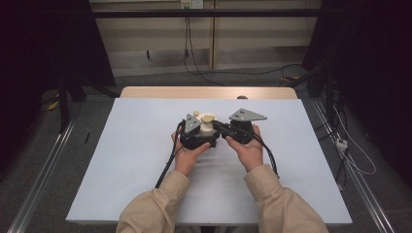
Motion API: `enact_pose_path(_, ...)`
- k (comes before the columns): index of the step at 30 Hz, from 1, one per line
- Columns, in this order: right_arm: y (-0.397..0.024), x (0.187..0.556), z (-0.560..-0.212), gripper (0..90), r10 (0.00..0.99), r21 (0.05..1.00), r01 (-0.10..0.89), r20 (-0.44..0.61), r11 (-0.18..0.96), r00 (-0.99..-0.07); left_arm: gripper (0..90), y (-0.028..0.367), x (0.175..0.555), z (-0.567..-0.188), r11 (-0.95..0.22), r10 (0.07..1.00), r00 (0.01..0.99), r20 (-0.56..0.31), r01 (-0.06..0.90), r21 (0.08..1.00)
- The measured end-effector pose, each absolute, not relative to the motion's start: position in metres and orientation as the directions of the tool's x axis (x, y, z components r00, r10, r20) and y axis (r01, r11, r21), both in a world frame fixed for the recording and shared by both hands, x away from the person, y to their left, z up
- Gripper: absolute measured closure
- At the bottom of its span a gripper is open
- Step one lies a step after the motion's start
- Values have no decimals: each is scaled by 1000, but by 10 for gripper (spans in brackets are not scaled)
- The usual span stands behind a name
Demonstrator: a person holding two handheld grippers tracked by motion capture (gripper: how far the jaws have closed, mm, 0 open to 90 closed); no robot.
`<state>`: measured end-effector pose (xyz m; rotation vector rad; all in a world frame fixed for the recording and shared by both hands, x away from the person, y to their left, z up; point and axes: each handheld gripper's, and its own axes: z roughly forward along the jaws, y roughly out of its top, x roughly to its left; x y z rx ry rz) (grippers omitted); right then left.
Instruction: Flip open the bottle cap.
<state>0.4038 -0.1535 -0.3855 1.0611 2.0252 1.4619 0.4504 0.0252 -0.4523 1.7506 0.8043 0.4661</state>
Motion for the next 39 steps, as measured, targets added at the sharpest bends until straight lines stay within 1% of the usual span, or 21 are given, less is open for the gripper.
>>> enact_pose_path(39,-147,418,-376,900,782,935,320,83,155,-618,67,25,451,-452,-166,716,693,-85,287,943)
